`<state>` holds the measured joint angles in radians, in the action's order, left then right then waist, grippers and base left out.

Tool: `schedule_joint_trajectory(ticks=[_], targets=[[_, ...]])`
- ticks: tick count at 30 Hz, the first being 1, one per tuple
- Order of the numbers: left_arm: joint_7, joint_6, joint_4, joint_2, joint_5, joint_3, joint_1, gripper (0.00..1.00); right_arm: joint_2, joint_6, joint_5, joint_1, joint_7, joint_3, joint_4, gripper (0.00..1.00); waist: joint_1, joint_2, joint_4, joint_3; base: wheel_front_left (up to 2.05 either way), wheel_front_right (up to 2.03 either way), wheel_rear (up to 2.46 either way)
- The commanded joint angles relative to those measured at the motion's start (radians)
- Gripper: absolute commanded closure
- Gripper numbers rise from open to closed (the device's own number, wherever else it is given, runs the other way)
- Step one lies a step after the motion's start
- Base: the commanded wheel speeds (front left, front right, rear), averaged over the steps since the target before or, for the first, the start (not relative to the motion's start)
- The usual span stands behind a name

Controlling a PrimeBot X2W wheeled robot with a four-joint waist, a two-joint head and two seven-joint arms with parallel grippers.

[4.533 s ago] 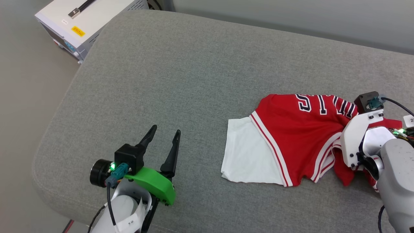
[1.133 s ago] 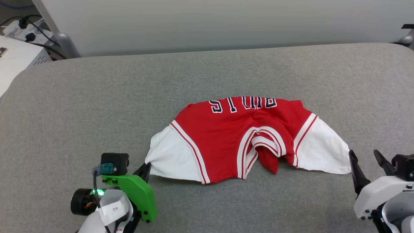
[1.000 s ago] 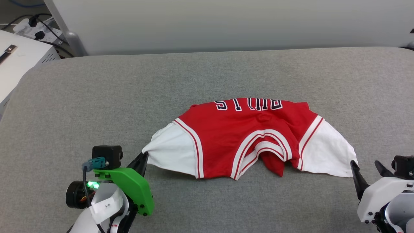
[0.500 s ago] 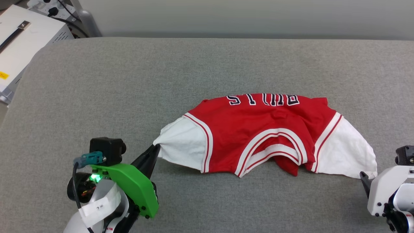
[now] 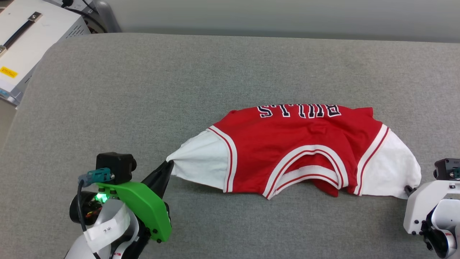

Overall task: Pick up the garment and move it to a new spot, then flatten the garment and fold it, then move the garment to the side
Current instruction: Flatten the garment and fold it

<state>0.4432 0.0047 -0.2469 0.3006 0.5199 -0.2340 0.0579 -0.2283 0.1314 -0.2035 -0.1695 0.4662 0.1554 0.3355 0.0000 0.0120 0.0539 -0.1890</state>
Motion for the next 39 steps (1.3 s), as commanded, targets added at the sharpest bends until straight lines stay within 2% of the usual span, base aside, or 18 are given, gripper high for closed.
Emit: schedule_joint_trajectory(ticks=[1, 10, 19, 22, 31, 39], targets=[[-0.01, 0.002, 0.002, 0.01, -0.011, 0.006, -0.004, 1.0, -0.004, -0.001, -0.006, -0.007, -0.012, -0.003, 0.016, 1.0, 0.0, -0.012, -0.005, 0.017, 0.0, 0.0, 0.0], [-0.046, 0.006, -0.001, 0.041, -0.025, 0.048, 0.031, 1.0, -0.083, -0.001, -0.035, -0.065, -0.061, -0.035, -0.079, 1.0, 0.0, -0.012, -0.047, 0.095, 0.0, 0.0, 0.0], [-0.051, 0.005, -0.057, 0.107, -0.037, 0.12, 0.131, 1.0, -0.182, -0.001, -0.1, -0.165, -0.006, -0.053, -0.244, 1.0, 0.0, -0.012, -0.084, 0.154, 0.0, 0.0, 0.0], [-0.04, 0.009, -0.101, 0.14, -0.037, 0.159, 0.202, 1.0, -0.219, -0.001, -0.147, -0.253, 0.027, -0.049, -0.317, 1.0, 0.0, -0.012, -0.097, 0.178, 0.0, 0.0, 0.0], [-0.03, 0.004, -0.129, 0.199, -0.041, 0.213, 0.342, 1.0, -0.245, -0.001, -0.179, -0.412, 0.053, -0.071, -0.376, 1.0, 0.0, -0.012, -0.109, 0.186, 0.0, 0.0, 0.0], [-0.033, -0.026, -0.09, 0.235, -0.027, 0.228, 0.49, 1.0, -0.246, -0.001, -0.175, -0.539, 0.029, -0.103, -0.346, 1.0, 0.0, -0.012, -0.111, 0.137, 0.0, 0.0, 0.0]])
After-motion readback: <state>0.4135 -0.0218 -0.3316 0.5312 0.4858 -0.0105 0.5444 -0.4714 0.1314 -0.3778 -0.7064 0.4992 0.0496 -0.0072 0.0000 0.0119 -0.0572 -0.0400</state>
